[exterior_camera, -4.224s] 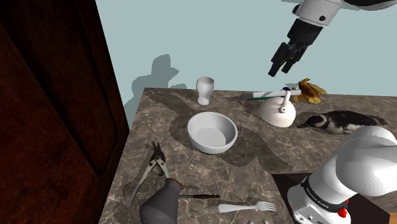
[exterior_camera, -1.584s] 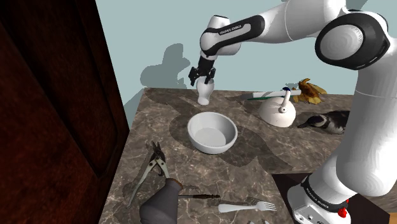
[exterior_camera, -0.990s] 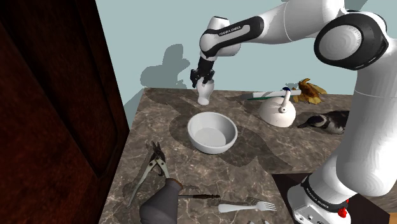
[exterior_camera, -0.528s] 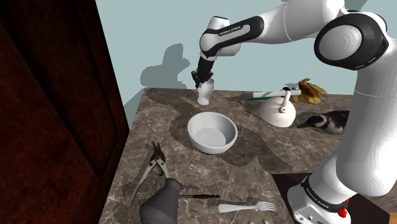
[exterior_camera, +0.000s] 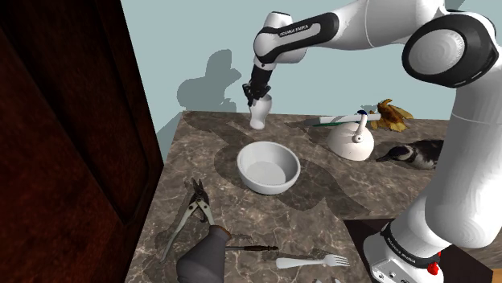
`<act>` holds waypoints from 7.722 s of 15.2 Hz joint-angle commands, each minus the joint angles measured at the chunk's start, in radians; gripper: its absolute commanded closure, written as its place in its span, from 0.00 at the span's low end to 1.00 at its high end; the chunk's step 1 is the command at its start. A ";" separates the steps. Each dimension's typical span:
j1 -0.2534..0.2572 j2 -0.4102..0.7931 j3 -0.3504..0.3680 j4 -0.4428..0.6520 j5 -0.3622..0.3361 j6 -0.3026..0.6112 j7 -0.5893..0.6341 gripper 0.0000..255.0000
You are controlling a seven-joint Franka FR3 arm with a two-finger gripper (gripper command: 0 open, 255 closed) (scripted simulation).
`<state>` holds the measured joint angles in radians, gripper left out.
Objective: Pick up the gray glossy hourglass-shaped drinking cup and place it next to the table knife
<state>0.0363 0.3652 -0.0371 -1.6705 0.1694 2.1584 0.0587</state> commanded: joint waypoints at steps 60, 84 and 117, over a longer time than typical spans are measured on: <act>0.117 -0.946 0.132 -0.562 -0.019 -0.350 0.296 1.00; 0.282 -1.516 0.353 -0.917 0.173 -0.525 0.568 1.00; 0.399 -1.561 0.533 -1.361 0.367 -0.136 0.552 1.00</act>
<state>0.4291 -1.2000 0.4890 -3.0136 0.5288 2.0223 0.6112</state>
